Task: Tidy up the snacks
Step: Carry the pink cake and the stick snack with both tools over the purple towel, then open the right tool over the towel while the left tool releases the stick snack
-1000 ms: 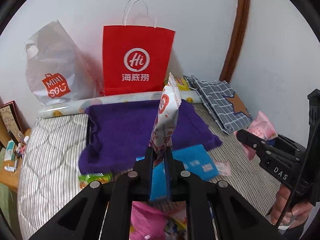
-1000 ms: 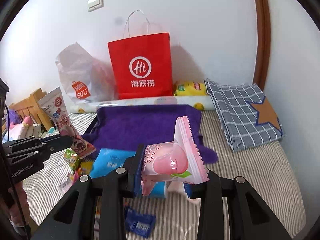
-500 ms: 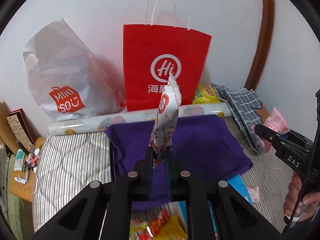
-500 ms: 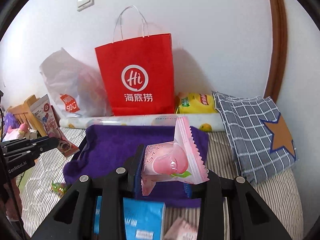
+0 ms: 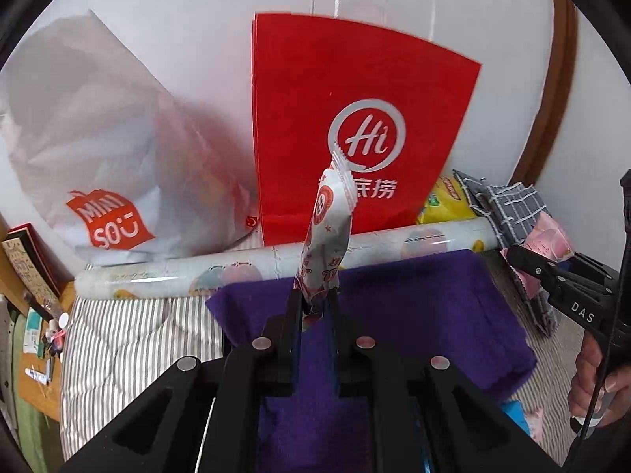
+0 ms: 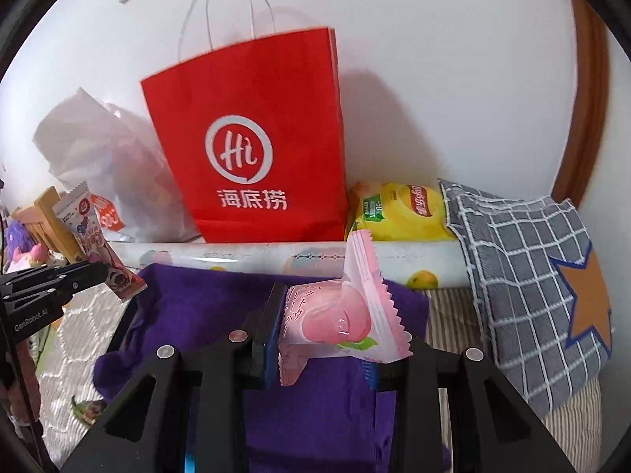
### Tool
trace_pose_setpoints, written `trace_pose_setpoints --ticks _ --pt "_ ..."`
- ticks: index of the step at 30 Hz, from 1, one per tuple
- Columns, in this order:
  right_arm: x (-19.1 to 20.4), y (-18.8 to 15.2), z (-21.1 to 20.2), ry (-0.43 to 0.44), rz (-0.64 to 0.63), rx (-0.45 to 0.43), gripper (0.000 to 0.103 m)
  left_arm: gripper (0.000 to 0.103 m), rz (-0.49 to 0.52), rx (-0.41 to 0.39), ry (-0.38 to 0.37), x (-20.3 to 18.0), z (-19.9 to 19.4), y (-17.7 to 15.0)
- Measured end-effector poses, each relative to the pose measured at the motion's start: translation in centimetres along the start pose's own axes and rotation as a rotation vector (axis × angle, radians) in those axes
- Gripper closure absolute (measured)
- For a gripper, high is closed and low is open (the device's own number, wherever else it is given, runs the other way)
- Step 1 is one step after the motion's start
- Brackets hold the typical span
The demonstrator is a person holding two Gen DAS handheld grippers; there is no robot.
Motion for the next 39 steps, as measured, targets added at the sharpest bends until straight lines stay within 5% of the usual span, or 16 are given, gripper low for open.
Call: trace_pose_setpoints --ticks 5,11,26,33,35,39 --pt "0.1 1.4 3.5 -0.005 -0.030 0.046 0.069 0.092 -0.016 0.029 -0.023 0.9 2.6 0.8" --pt "-0.2 0.7 8.1 -0.028 -0.061 0.153 0.069 0.092 0.026 0.095 0.049 1.2 5.8 0.0" --pt "0.4 -1.0 11.5 0.005 -0.094 0.265 0.068 0.090 0.030 0.152 0.076 1.4 7.9 -0.4" --pt "1.2 -0.2 8.8 -0.006 -0.122 0.211 0.032 0.088 0.053 0.151 0.058 0.6 7.8 -0.4" --pt "1.5 0.1 7.3 -0.003 -0.116 0.172 0.029 0.085 0.061 0.155 0.047 0.4 7.5 -0.4" --pt "1.5 0.6 4.1 -0.028 -0.085 0.119 0.019 0.055 0.077 0.132 0.034 -0.3 6.3 -0.3"
Point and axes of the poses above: each gripper's, at about its wrist camera, not at the fingertips, and z roughly the way its jaws point, x to its left, y to its top, the point moved 2 cm from there along z, roughly the way its jaws point, and after that the axes turned 10 degrees about x, right-handed, at the moved point
